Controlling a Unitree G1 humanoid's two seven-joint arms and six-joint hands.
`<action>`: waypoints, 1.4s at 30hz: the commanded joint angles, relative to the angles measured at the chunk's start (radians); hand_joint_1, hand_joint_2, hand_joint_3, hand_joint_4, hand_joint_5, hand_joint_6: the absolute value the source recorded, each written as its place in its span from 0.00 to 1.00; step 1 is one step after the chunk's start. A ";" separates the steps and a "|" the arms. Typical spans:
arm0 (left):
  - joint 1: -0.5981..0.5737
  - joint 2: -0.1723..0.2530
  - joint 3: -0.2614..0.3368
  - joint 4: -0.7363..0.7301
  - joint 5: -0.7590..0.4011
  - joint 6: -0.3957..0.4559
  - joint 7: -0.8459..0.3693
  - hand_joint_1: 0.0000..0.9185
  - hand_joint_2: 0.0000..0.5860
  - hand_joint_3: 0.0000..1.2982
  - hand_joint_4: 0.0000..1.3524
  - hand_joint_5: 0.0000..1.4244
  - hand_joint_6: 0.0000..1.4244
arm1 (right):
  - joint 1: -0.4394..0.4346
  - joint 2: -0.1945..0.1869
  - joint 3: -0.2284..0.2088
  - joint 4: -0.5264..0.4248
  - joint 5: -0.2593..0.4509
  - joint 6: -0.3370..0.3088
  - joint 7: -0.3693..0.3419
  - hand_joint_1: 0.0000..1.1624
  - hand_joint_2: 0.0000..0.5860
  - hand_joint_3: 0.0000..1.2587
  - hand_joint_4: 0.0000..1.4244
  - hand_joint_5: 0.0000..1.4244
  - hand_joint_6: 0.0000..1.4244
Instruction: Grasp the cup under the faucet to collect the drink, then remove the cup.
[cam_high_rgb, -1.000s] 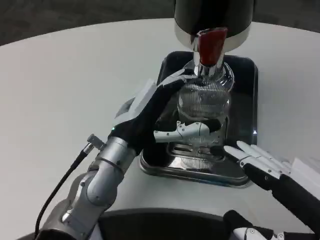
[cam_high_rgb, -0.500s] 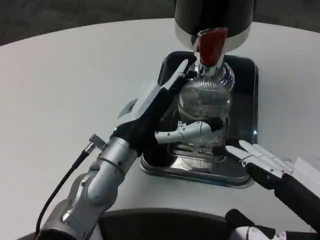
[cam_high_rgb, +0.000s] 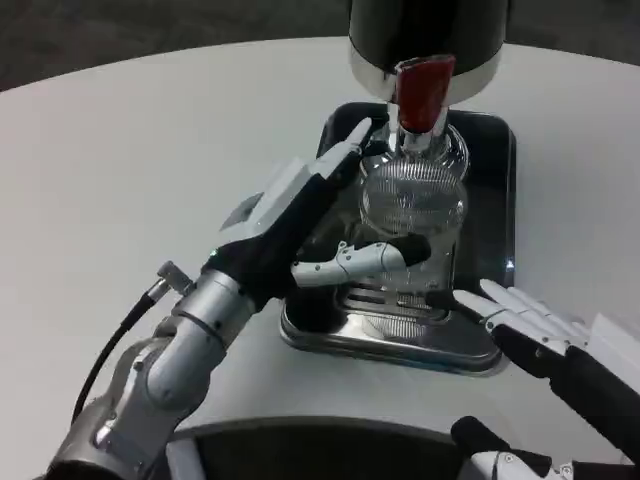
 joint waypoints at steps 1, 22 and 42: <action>0.041 0.024 0.022 -0.029 -0.022 0.002 -0.014 0.18 0.00 0.00 0.00 0.02 0.04 | 0.009 0.008 0.007 -0.014 0.001 -0.009 -0.014 0.43 0.79 0.07 0.00 0.00 0.00; 0.150 0.093 0.205 -0.447 -0.348 0.131 -0.231 0.07 0.01 0.04 0.00 0.06 0.06 | 0.011 0.019 0.018 -0.014 -0.009 0.000 -0.020 0.43 0.79 0.07 0.00 0.00 0.00; 0.113 0.098 0.282 -0.592 -0.686 0.341 -0.494 0.08 0.01 0.08 0.02 0.09 0.07 | 0.033 0.029 0.016 -0.014 -0.005 -0.008 -0.031 0.44 0.81 0.08 0.00 0.00 0.00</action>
